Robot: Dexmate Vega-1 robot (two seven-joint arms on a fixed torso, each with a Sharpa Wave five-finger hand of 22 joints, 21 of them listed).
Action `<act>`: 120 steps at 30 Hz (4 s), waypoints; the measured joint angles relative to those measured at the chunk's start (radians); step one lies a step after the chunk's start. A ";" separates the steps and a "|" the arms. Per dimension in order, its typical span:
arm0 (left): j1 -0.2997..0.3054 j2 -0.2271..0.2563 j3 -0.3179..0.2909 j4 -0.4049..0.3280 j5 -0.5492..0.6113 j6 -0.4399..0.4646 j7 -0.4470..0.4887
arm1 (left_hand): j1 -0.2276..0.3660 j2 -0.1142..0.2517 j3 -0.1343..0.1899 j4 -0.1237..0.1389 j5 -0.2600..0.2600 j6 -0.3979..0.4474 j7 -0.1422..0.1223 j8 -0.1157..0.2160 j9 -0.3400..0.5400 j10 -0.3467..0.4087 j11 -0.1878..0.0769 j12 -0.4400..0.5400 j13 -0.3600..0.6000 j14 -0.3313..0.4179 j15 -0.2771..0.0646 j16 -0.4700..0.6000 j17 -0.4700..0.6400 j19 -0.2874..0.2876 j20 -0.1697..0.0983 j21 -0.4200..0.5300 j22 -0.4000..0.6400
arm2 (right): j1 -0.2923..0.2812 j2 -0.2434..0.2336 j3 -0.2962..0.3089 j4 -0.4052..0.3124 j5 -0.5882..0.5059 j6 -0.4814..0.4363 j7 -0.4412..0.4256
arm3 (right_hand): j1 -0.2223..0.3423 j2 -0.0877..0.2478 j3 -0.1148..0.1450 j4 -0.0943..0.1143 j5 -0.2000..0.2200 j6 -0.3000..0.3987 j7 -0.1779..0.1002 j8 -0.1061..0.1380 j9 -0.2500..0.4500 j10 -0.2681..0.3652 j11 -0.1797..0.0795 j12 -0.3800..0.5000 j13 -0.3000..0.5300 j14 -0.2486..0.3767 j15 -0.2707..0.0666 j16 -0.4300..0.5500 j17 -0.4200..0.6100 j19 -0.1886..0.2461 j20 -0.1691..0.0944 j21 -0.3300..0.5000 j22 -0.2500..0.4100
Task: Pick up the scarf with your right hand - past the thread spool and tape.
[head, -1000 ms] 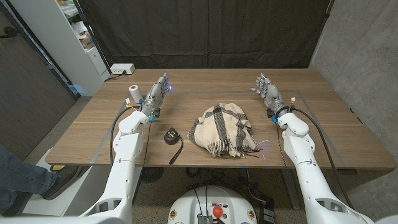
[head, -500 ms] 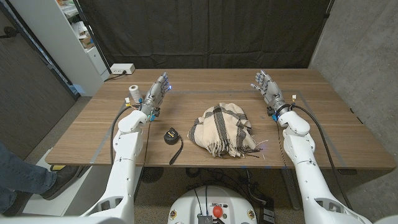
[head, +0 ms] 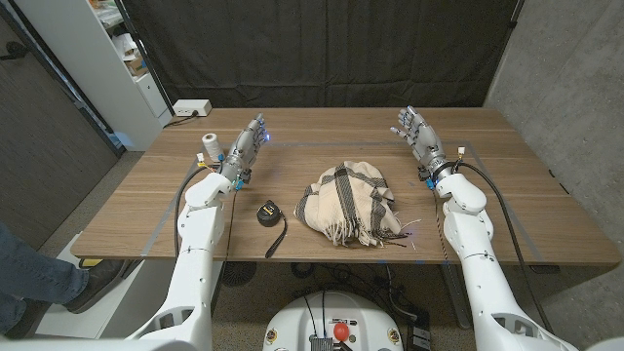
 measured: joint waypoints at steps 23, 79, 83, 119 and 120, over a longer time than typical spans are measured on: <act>0.000 -0.021 -0.018 0.002 -0.018 -0.009 0.005 | 0.004 0.004 0.004 -0.004 0.000 0.013 -0.005 0.000 0.000 0.004 -0.004 0.000 0.000 0.000 0.000 0.003 0.000 0.005 0.005 -0.011 0.000 | -0.023 0.009 -0.005 -0.043 0.036 0.052 0.054 | 0.000 0.000 0.000 0.000 0.004 0.005 -0.005 0.000 -0.009 0.000 0.001 -0.008 0.000 0.009 0.002 0.000 -0.009 0.012 0.002 -0.015 0.000; -0.017 -0.034 -0.032 0.017 -0.040 0.022 -0.028 | 0.005 0.013 0.004 -0.012 -0.008 0.043 0.000 0.007 0.000 0.023 -0.005 0.000 -0.004 0.000 0.000 0.003 0.000 0.005 0.005 -0.038 0.000 | -0.080 0.014 -0.064 -0.144 0.082 0.216 0.163 | 0.004 0.004 -0.004 -0.012 0.004 0.029 -0.028 0.008 -0.015 0.036 0.000 -0.025 0.000 0.023 -0.002 0.000 -0.032 0.032 0.003 -0.048 0.000; -0.017 -0.035 -0.032 0.018 -0.040 0.022 -0.029 | 0.005 0.013 0.001 -0.015 -0.008 0.043 0.000 0.007 0.000 0.023 -0.005 0.000 -0.004 0.000 0.000 0.003 0.000 0.005 0.005 -0.038 0.000 | -0.084 0.013 -0.066 -0.147 0.069 0.238 0.154 | 0.004 0.004 -0.004 -0.012 0.011 0.032 -0.032 0.008 -0.019 0.046 0.000 -0.025 0.000 0.023 -0.002 0.000 -0.032 0.039 0.004 -0.056 0.000; -0.024 -0.047 -0.041 0.033 -0.054 0.038 -0.063 | 0.001 0.017 0.001 -0.024 -0.008 0.069 0.000 0.011 0.000 0.047 -0.004 0.000 -0.004 0.000 0.000 0.003 0.000 0.000 0.010 -0.056 -0.001 | -0.091 -0.017 -0.108 -0.107 -0.075 0.511 0.052 | 0.015 0.028 0.003 -0.028 0.028 0.069 -0.048 0.017 -0.018 0.079 -0.007 -0.042 0.001 0.073 -0.027 0.008 -0.051 0.097 -0.011 -0.081 0.000; -0.024 -0.047 -0.041 0.033 -0.054 0.038 -0.064 | 0.002 0.018 0.001 -0.024 -0.008 0.072 0.004 0.011 0.000 0.047 -0.004 0.000 -0.004 0.002 -0.002 0.003 0.000 0.000 0.010 -0.056 -0.001 | -0.090 -0.018 -0.108 -0.101 -0.082 0.529 0.046 | 0.015 0.028 0.006 -0.030 0.033 0.072 -0.050 0.017 -0.018 0.079 -0.007 -0.042 0.001 0.074 -0.027 0.008 -0.051 0.100 -0.007 -0.081 0.000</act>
